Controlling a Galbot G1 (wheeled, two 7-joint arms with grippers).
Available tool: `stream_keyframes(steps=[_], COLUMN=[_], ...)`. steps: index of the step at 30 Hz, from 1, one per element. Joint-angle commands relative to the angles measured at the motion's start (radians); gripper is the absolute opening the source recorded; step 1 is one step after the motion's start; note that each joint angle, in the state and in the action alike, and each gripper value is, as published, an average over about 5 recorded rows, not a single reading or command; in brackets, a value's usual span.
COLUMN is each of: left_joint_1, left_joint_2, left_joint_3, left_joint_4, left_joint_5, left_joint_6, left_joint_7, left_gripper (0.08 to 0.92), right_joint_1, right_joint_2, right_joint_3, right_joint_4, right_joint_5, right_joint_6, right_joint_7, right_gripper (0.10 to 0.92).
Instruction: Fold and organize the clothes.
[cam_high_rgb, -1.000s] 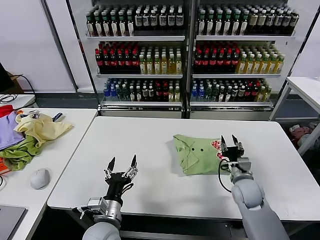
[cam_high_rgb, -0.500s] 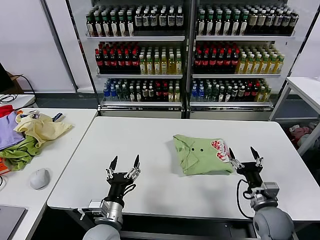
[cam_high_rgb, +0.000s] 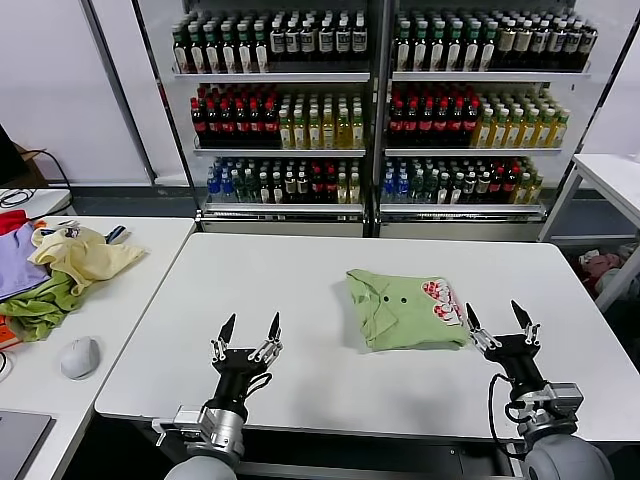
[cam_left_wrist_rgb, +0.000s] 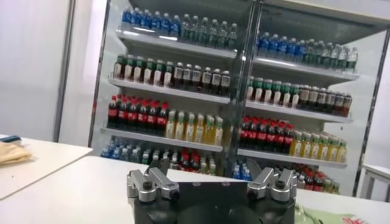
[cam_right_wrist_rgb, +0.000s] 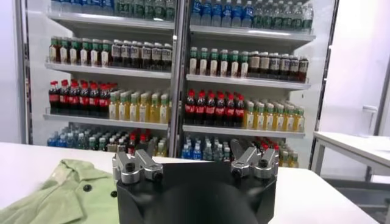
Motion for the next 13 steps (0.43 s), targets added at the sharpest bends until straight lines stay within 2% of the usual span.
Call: stream_keyframes(steps=[1, 13], left_joint_1=[0.016, 0.043], left_joint_2=[0.001, 0.000], left_joint_3=[-0.001, -0.014], left_joint_4=[-0.018, -0.050], left_joint_5=[0.013, 0.017], left_joint_6=[0.011, 0.040], left_joint_7=[0.006, 0.025], left_gripper=[0.823, 0.823], right_joint_1=[-0.043, -0.055], right_joint_2=[-0.004, -0.004], right_joint_3=[0.022, 0.021], right_joint_4=[0.042, 0.053], right_joint_5=[0.012, -0.001], right_joint_6=[-0.004, -0.012], right_joint_7=[0.001, 0.005], right_gripper=[0.823, 0.823])
